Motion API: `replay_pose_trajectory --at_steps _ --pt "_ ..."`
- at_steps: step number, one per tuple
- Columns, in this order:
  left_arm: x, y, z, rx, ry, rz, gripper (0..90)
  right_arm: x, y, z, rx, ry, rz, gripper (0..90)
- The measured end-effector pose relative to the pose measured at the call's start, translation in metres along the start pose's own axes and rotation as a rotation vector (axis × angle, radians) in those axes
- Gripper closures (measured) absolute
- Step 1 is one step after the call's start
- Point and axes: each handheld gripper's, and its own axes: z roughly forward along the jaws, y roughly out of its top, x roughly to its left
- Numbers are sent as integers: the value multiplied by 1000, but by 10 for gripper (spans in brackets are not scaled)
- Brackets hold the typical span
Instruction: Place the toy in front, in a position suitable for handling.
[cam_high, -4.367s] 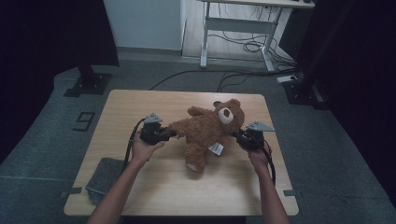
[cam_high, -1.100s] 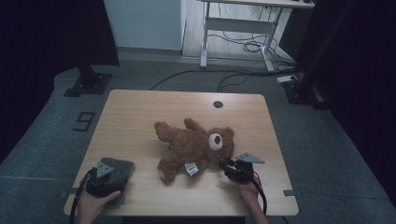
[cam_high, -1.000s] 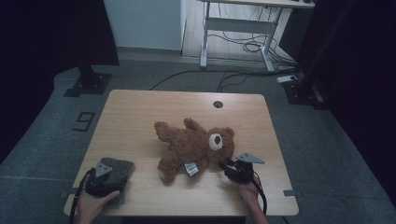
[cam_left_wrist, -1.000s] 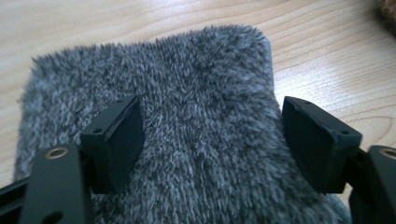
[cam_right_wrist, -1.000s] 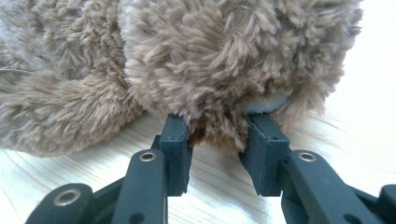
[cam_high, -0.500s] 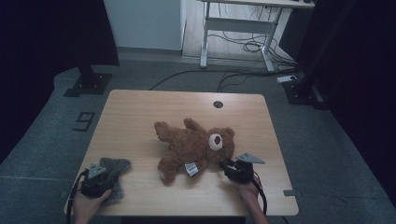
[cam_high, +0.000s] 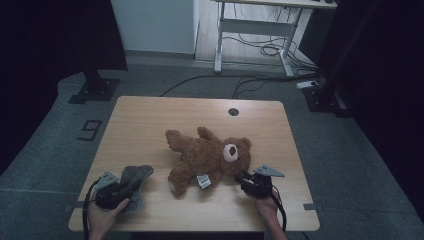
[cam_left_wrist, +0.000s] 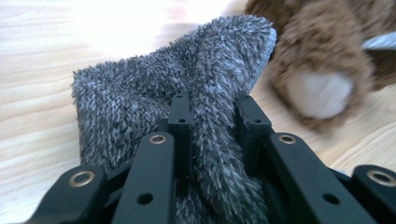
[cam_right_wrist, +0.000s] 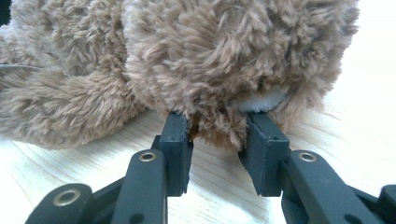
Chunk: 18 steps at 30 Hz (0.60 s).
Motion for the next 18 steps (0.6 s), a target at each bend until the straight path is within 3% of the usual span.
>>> replay_pose_trajectory --at_steps 3,9,13,18 --pt "-3 3 -2 -30 -21 -11 716 0 0 0 1 3 3 627" --pt "-16 14 -3 -61 -45 19 722 0 -1 0 -2 3 5 691" --pt "-38 30 4 -84 -78 63 722 1 -1 0 -4 4 -3 733" --pt "-74 56 27 -102 -146 127 722 1 -1 1 -3 10 -12 744"
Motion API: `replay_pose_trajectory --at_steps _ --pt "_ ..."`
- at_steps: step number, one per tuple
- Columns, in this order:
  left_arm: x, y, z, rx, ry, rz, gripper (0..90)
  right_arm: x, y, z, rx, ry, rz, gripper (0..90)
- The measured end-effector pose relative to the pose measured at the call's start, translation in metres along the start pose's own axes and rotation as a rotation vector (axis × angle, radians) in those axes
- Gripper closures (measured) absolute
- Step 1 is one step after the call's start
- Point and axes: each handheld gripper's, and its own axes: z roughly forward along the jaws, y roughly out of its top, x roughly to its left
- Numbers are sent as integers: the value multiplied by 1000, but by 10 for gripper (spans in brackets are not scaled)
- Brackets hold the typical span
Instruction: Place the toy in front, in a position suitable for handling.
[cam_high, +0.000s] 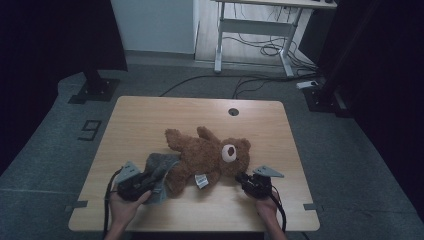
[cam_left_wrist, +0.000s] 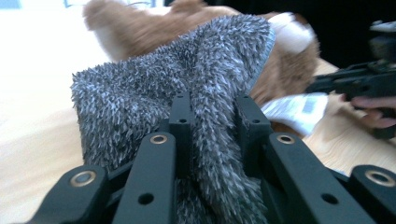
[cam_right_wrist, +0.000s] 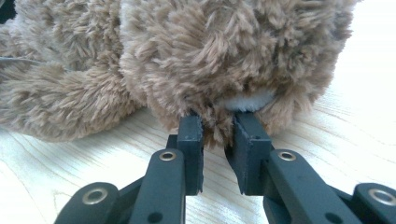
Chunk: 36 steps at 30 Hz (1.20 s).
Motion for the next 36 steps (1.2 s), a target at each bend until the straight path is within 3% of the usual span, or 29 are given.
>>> replay_pose_trajectory --at_steps 10,14,19,28,36 --pt "-55 49 77 42 -89 129 721 -1 0 0 -1 5 3 746" --pt "-75 56 107 68 -95 165 722 -1 -1 0 -2 9 6 746" --pt "-84 47 134 105 -94 160 723 -2 -1 0 1 11 10 746" --pt "-75 37 137 112 -57 140 724 -4 -1 1 9 14 12 755" --pt "-61 34 115 89 -46 118 725 -5 -2 1 18 20 19 771"
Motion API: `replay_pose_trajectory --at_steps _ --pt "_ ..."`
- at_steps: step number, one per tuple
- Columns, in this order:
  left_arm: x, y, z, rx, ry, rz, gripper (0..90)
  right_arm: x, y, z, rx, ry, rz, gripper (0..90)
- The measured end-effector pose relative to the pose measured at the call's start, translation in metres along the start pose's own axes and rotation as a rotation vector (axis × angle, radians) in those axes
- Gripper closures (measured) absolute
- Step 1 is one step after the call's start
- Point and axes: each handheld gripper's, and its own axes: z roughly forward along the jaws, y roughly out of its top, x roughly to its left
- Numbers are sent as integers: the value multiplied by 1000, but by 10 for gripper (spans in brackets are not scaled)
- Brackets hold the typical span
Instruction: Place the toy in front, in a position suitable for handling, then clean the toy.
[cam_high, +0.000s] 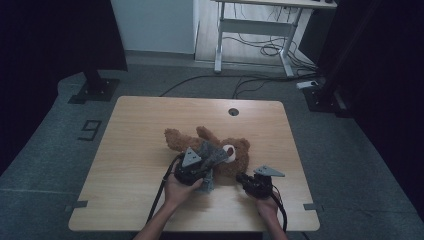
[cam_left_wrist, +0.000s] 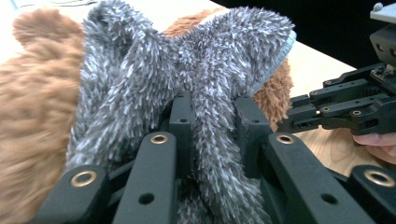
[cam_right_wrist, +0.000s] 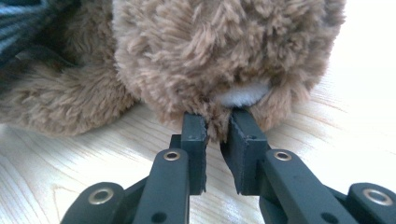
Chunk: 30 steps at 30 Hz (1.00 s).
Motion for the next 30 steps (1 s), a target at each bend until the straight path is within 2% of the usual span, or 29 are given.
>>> replay_pose_trajectory --at_steps 8,14,18,21,24,30 --pt "10 -3 -15 -20 3 -13 725 -6 -2 -4 7 -13 25 779" --pt "25 -9 -40 -50 35 -43 724 -8 -2 -6 6 -31 7 592" --pt "38 -19 -57 -43 78 -57 723 -10 0 -8 -14 -29 -3 443" --pt "47 -27 -68 -38 98 -74 722 -8 3 -10 -35 -36 -32 329" --pt "53 -33 -76 -26 120 -76 722 -6 5 -7 -33 -58 -59 267" --pt "63 -42 -82 -11 125 -98 720 -7 13 7 2 -41 -63 258"
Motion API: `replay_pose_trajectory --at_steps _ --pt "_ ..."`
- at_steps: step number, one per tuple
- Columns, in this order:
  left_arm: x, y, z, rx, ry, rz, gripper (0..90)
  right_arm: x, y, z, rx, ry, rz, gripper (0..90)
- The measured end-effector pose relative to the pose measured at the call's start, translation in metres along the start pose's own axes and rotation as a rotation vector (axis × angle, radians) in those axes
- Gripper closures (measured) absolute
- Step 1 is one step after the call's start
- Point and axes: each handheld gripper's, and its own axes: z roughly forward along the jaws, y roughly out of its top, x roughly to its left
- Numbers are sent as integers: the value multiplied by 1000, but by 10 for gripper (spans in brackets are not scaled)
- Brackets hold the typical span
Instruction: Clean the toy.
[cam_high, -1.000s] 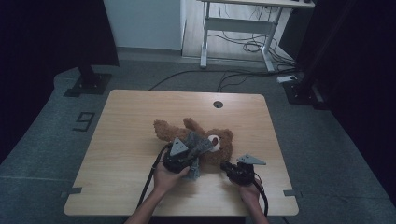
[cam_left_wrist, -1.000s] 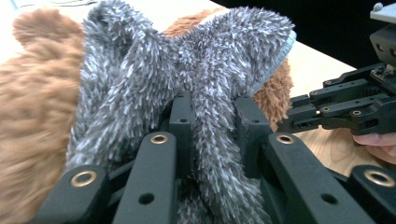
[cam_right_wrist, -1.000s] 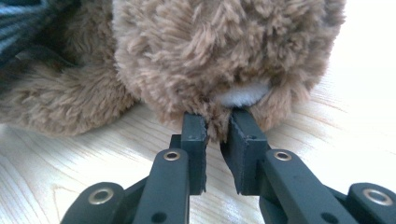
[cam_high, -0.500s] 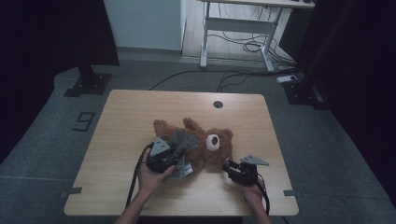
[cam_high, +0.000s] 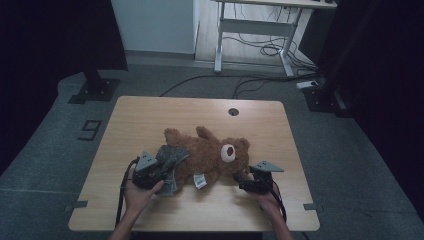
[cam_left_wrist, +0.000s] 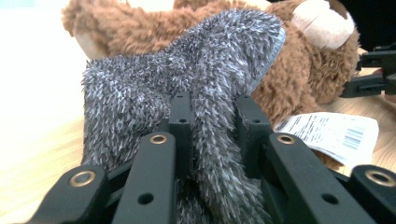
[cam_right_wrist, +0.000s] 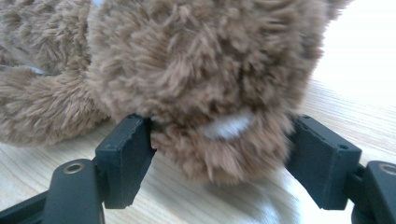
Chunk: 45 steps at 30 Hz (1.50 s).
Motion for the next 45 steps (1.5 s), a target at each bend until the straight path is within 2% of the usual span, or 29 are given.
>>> replay_pose_trajectory --at_steps 4,6,9,11,14,17,20,23,25,28,30,33,37,39,43,45 --pt "0 -1 3 6 -13 -9 720 2 4 5 1 22 -5 367" --pt "-2 2 4 0 -22 -11 720 0 5 6 12 24 3 473" --pt "-9 7 5 -10 -34 -2 720 -1 5 6 14 31 26 582" --pt "-15 14 8 -18 -44 8 721 1 5 6 15 25 14 629" --pt "-31 27 17 -35 -72 26 722 3 5 6 14 21 10 661" --pt "-53 41 33 -38 -99 72 722 2 5 5 12 21 10 672" --pt "-86 56 60 -26 -137 138 722 3 5 5 10 20 12 675" --pt "-109 59 82 7 -145 183 722 3 4 5 10 19 9 677" --pt "-116 56 94 27 -129 197 723 3 4 5 9 15 4 685" --pt "-109 48 97 18 -110 167 727 2 4 5 8 16 5 697" --pt "-102 42 96 25 -48 181 731 2 4 5 7 18 8 702" --pt "-89 35 90 20 -49 148 739 2 4 5 9 21 8 708" --pt "-80 28 74 11 -30 158 741 6 4 5 21 20 -22 710" --pt "-73 25 65 -2 -21 152 741 6 3 4 23 20 -21 710" --pt "-54 17 44 -13 24 147 741 5 3 4 22 24 -20 709" --pt "-42 12 35 -13 47 128 740 5 3 4 22 25 -18 709"
